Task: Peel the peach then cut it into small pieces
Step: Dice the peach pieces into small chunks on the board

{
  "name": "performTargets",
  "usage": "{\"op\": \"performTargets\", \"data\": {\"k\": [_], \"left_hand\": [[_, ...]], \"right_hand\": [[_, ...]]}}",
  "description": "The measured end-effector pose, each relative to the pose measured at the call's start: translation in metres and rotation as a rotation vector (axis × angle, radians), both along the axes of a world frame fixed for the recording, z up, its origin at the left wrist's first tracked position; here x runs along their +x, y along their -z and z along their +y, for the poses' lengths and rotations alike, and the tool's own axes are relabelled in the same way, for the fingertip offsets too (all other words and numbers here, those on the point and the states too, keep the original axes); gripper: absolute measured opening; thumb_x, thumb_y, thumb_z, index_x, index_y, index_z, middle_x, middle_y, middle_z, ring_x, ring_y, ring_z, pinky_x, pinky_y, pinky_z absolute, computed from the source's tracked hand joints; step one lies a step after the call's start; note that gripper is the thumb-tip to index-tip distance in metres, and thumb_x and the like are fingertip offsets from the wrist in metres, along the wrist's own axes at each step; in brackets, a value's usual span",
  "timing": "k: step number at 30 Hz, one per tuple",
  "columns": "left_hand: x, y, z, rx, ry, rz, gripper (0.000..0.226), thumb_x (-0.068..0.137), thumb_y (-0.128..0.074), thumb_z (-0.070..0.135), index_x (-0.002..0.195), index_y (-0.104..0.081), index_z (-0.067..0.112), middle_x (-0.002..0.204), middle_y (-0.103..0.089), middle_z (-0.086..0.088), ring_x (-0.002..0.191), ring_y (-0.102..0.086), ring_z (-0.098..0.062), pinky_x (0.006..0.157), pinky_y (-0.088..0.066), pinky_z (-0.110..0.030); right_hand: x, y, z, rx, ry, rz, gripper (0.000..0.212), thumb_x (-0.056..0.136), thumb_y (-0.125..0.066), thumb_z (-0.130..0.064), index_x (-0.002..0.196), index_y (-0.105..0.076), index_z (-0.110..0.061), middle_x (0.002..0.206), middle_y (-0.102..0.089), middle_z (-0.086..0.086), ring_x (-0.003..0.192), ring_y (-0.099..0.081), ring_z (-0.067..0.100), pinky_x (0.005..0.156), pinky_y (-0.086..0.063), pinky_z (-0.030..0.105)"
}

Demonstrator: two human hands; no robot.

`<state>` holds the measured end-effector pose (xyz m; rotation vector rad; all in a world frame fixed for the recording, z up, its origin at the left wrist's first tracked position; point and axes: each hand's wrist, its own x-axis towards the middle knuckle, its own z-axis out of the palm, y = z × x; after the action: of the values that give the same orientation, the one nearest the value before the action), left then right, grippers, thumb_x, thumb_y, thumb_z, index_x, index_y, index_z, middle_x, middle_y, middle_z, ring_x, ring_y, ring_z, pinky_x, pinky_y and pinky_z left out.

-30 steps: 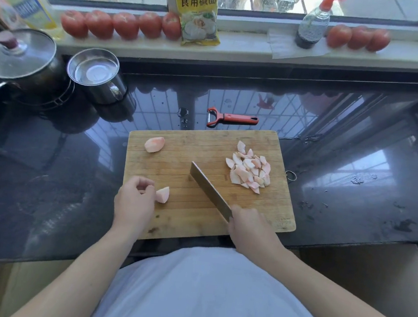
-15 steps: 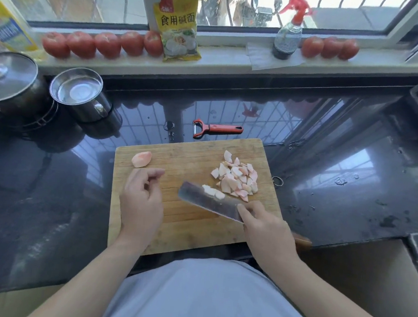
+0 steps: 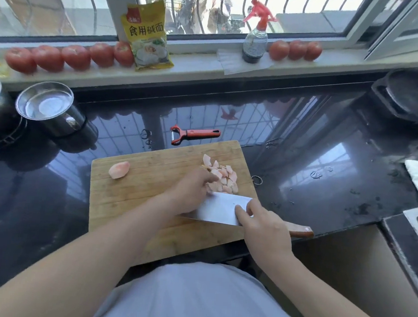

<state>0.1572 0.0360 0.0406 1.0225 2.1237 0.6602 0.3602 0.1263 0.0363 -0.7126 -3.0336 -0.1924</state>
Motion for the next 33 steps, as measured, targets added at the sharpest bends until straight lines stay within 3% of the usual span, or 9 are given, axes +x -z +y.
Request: {"op": "performTargets", "data": {"k": [4, 7, 10, 13, 18, 21, 26, 29, 33], "left_hand": [[-0.038, -0.026, -0.055, 0.139, -0.413, 0.000, 0.035, 0.103, -0.047, 0.003, 0.124, -0.071, 0.017, 0.127, -0.070, 0.000, 0.111, -0.062, -0.016, 0.090, -0.047, -0.023], [-0.070, -0.027, -0.128, -0.170, -0.490, 0.090, 0.026, 0.105, -0.052, 0.017, 0.123, -0.070, 0.021, 0.135, -0.066, -0.002, 0.111, -0.060, -0.019, 0.093, -0.052, -0.037], [-0.067, -0.017, -0.187, -0.369, -0.479, -0.024, 0.028, 0.101, -0.063, 0.029, 0.128, -0.066, 0.024, 0.123, -0.069, 0.001, 0.102, -0.065, -0.014, 0.080, -0.051, -0.029], [-0.045, -0.001, -0.204, -0.271, -0.571, -0.264, 0.034, 0.097, -0.072, 0.028, 0.128, -0.061, 0.036, 0.112, -0.071, 0.006, 0.090, -0.074, -0.014, 0.085, -0.058, -0.034], [-0.015, 0.022, -0.171, -0.124, -0.715, -0.318, 0.016, 0.096, -0.072, 0.041, 0.110, -0.069, 0.034, 0.107, -0.073, 0.009, 0.092, -0.072, -0.014, 0.083, -0.059, -0.035], [-0.003, 0.031, -0.150, -0.077, -0.694, -0.284, 0.022, 0.095, -0.072, 0.047, 0.110, -0.074, 0.032, 0.106, -0.070, 0.010, 0.098, -0.066, -0.013, 0.082, -0.057, -0.033], [0.011, 0.036, -0.131, -0.071, -0.582, -0.203, 0.011, 0.096, -0.072, 0.026, 0.106, -0.070, 0.032, 0.105, -0.067, 0.012, 0.096, -0.061, -0.007, 0.071, -0.046, -0.022], [0.014, 0.040, -0.129, -0.079, -0.587, -0.157, 0.011, 0.093, -0.075, 0.026, 0.098, -0.065, 0.028, 0.097, -0.066, 0.009, 0.091, -0.063, -0.015, 0.070, -0.050, -0.028], [0.016, 0.037, -0.130, -0.195, -0.510, -0.179, 0.023, 0.095, -0.066, 0.047, 0.093, -0.057, 0.026, 0.091, -0.066, 0.010, 0.086, -0.066, -0.017, 0.074, -0.056, -0.039]], "right_hand": [[0.010, 0.002, -0.007, -0.204, 0.028, 0.040, 0.035, 0.061, -0.073, 0.005, 0.080, -0.060, -0.022, 0.083, -0.047, 0.000, 0.046, -0.029, 0.022, 0.045, -0.023, 0.026], [0.012, 0.007, -0.015, -0.444, 0.103, 0.131, 0.035, 0.073, -0.069, 0.001, 0.090, -0.065, -0.028, 0.086, -0.046, -0.006, 0.054, -0.045, 0.026, 0.045, -0.041, 0.032], [0.004, 0.008, -0.027, -0.637, 0.128, 0.177, 0.029, 0.087, -0.068, -0.006, 0.100, -0.072, -0.031, 0.082, -0.044, -0.008, 0.064, -0.050, 0.021, 0.051, -0.049, 0.039], [-0.011, 0.007, -0.037, -0.738, 0.111, 0.135, 0.011, 0.095, -0.066, -0.015, 0.090, -0.073, -0.023, 0.076, -0.043, -0.008, 0.067, -0.048, 0.012, 0.056, -0.043, 0.033], [-0.038, 0.001, -0.050, -0.851, 0.104, -0.065, 0.030, 0.102, -0.055, -0.025, 0.072, -0.053, -0.028, 0.085, -0.046, -0.006, 0.075, -0.054, 0.020, 0.068, -0.049, 0.039], [-0.044, -0.002, -0.055, -0.881, 0.125, -0.057, 0.034, 0.103, -0.051, -0.030, 0.070, -0.048, -0.030, 0.086, -0.046, -0.006, 0.074, -0.056, 0.019, 0.070, -0.054, 0.046], [-0.038, -0.005, -0.054, -0.881, 0.188, -0.060, 0.039, 0.103, -0.050, -0.028, 0.065, -0.044, -0.031, 0.084, -0.046, -0.004, 0.072, -0.056, 0.022, 0.069, -0.055, 0.047], [-0.035, -0.007, -0.051, -0.871, 0.193, -0.068, 0.041, 0.103, -0.050, -0.027, 0.064, -0.042, -0.031, 0.084, -0.047, -0.002, 0.075, -0.053, 0.020, 0.069, -0.052, 0.045], [-0.035, -0.006, -0.050, -0.849, 0.191, -0.085, 0.034, 0.103, -0.050, -0.026, 0.070, -0.048, -0.025, 0.086, -0.049, -0.001, 0.080, -0.051, 0.018, 0.071, -0.050, 0.044]]}}
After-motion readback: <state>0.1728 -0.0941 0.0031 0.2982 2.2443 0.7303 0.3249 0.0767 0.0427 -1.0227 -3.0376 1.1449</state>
